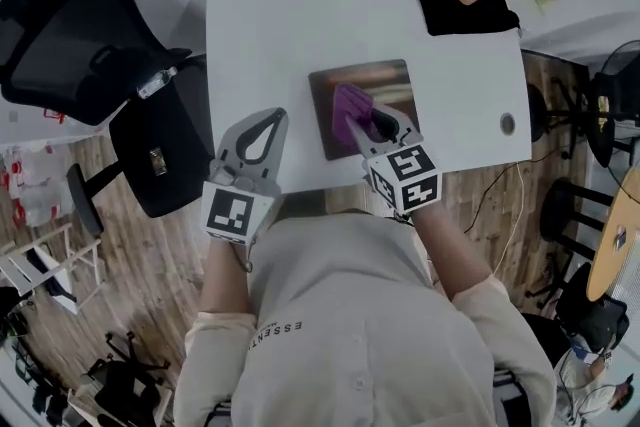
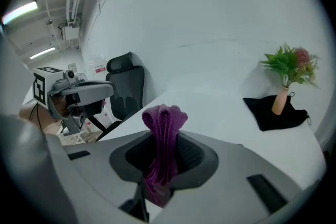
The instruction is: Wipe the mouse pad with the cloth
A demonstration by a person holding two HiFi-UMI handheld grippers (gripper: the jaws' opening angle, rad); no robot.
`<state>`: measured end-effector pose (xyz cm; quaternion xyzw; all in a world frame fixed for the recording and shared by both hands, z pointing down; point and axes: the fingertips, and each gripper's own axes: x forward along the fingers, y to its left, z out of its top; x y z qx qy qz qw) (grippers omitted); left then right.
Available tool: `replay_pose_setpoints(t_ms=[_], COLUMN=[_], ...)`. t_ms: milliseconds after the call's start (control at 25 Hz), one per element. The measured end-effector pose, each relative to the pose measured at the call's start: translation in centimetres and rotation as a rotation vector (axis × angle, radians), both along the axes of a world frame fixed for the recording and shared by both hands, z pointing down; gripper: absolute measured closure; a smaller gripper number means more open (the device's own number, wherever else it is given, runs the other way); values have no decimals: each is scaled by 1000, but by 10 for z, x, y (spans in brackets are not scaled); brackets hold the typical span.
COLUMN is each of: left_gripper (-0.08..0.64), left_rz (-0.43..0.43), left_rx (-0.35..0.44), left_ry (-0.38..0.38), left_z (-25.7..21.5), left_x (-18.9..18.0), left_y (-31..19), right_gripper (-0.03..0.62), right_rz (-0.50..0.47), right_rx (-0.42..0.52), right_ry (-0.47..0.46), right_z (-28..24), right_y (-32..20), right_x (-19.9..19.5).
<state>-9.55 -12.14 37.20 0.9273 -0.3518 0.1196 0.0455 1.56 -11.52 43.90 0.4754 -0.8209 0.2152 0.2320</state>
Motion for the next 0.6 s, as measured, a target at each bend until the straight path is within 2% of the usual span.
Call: replay_pose_setpoints(t_ms=[280, 600], left_gripper=[558, 558], left_rz=[-24, -32], left_rx=[-84, -118], left_ry=[10, 6], left_z=[34, 53], left_x=[-16, -22], left_y=[-50, -74], right_gripper=[502, 500], right_rz=[-88, -181], right_rx=[-151, -300], right_ry=[40, 114], right_z=[56, 107], right_y=[-51, -72], right_x=[-25, -41])
